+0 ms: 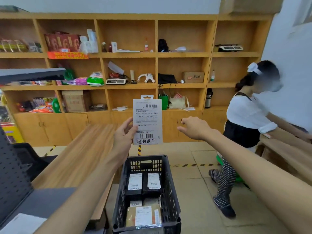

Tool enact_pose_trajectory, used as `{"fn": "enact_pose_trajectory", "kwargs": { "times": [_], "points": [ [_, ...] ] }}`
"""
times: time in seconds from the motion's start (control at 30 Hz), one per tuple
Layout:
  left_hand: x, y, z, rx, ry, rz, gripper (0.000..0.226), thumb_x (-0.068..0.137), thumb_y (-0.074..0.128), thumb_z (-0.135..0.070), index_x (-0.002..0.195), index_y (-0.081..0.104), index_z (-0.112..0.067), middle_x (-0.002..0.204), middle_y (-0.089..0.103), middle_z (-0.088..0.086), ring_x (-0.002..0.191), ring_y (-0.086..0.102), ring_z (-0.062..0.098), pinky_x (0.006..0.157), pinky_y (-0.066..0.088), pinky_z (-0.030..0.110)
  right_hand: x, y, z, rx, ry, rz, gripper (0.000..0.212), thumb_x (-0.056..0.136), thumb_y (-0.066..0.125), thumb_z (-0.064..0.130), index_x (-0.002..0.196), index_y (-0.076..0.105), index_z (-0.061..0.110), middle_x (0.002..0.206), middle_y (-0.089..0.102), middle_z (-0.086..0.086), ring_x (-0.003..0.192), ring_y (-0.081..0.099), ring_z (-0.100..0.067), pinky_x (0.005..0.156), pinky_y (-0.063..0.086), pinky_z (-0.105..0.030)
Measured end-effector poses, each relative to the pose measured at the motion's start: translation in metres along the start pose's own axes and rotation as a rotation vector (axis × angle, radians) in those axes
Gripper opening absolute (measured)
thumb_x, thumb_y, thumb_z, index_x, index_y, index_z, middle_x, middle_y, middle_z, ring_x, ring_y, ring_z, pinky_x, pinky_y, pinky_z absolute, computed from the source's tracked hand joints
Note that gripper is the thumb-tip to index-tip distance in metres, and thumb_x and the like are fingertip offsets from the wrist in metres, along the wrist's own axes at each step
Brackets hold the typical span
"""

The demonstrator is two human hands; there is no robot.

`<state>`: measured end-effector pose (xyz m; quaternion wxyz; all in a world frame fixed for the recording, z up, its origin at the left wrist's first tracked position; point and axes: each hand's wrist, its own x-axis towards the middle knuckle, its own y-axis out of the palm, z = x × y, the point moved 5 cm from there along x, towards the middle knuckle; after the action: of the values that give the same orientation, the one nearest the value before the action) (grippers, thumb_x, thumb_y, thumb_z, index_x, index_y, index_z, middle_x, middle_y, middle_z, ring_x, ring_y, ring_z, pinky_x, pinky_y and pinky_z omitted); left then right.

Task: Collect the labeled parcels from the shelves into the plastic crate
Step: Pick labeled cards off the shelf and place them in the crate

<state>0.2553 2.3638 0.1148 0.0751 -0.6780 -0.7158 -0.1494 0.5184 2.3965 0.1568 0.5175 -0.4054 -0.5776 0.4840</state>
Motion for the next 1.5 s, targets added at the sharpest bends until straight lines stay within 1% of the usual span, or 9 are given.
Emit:
{"fn": "enact_pose_trajectory", "kwargs": {
  "times": [0.2,0.4,0.6,0.83,1.03,1.13,1.2,1.43,1.5],
  "points": [
    [0.068,0.015,0.015,0.044,0.01,0.009,0.039,0.102,0.054,-0.012,0.136,0.052,-0.032,0.109,0.076,-0.004,0.1,0.074,0.014,0.071,0.062,0.028,0.079,0.026,-0.01,0.065,-0.022,0.015,0.049,0.1,0.041,0.053,0.122,0.058,0.013,0.119,0.063,-0.008,0.106,0.059,-0.027,0.083,0.05,-0.04],
    [0.157,0.03,0.043,0.072,-0.001,-0.028,0.043,0.103,0.054,-0.013,0.143,0.051,-0.026,0.116,0.074,-0.001,0.102,0.073,0.015,0.073,0.062,0.029,0.166,0.053,-0.02,0.117,-0.049,0.027,0.048,0.1,0.043,0.052,0.127,0.056,0.014,0.122,0.063,-0.006,0.109,0.059,-0.025,0.087,0.052,-0.042],
    [0.198,0.031,0.112,0.099,-0.108,-0.07,0.042,0.103,0.055,-0.014,0.143,0.052,-0.023,0.115,0.075,-0.001,0.102,0.073,0.016,0.078,0.063,0.035,0.215,0.111,-0.029,0.163,-0.071,0.135,0.045,0.101,0.043,0.05,0.121,0.058,0.013,0.115,0.063,-0.006,0.101,0.06,-0.025,0.075,0.049,-0.037],
    [0.2,0.026,0.22,0.081,-0.363,-0.09,0.037,0.105,0.052,-0.012,0.14,0.055,-0.021,0.118,0.074,0.002,0.103,0.074,0.021,0.085,0.062,0.044,0.221,0.209,-0.032,0.359,0.003,0.334,0.029,0.1,0.046,0.037,0.085,0.051,0.012,0.085,0.056,-0.004,0.078,0.054,-0.024,0.06,0.037,-0.031],
    [0.169,0.016,0.316,0.06,-0.588,-0.083,0.033,0.105,0.051,-0.013,0.137,0.059,-0.019,0.115,0.076,0.003,0.104,0.074,0.024,0.091,0.059,0.05,0.21,0.296,-0.014,0.621,0.078,0.492,0.034,0.099,0.053,0.033,0.12,0.061,0.008,0.111,0.063,-0.005,0.099,0.06,-0.024,0.076,0.043,-0.031],
    [0.151,0.006,0.354,0.074,-0.67,-0.097,0.034,0.105,0.05,-0.013,0.136,0.058,-0.025,0.111,0.077,-0.004,0.102,0.074,0.018,0.085,0.061,0.043,0.2,0.341,0.006,0.794,0.159,0.573,0.028,0.098,0.053,0.027,0.115,0.067,0.01,0.117,0.069,-0.005,0.107,0.064,-0.027,0.095,0.05,-0.042],
    [0.137,-0.003,0.373,0.097,-0.709,-0.105,0.036,0.105,0.051,-0.013,0.138,0.055,-0.029,0.109,0.077,-0.008,0.101,0.074,0.014,0.077,0.062,0.034,0.188,0.37,0.02,0.898,0.222,0.63,0.028,0.097,0.05,0.025,0.119,0.067,0.016,0.12,0.069,0.0,0.108,0.064,-0.022,0.098,0.05,-0.045],
    [0.106,-0.052,0.43,0.245,-0.825,-0.144,0.03,0.104,0.054,-0.015,0.117,0.059,-0.041,0.098,0.077,-0.015,0.092,0.075,0.008,0.066,0.059,0.022,0.163,0.454,0.072,1.193,0.395,0.727,0.031,0.1,0.045,0.015,0.124,0.066,0.016,0.126,0.061,0.015,0.108,0.062,-0.008,0.084,0.052,-0.025],
    [0.104,-0.065,0.448,0.309,-0.849,-0.131,0.028,0.104,0.055,-0.015,0.116,0.062,-0.039,0.098,0.076,-0.017,0.091,0.075,0.005,0.063,0.058,0.02,0.16,0.474,0.086,1.209,0.449,0.72,0.029,0.101,0.045,0.017,0.118,0.067,0.009,0.123,0.066,0.008,0.102,0.065,-0.01,0.079,0.056,-0.028]
  ]
}}
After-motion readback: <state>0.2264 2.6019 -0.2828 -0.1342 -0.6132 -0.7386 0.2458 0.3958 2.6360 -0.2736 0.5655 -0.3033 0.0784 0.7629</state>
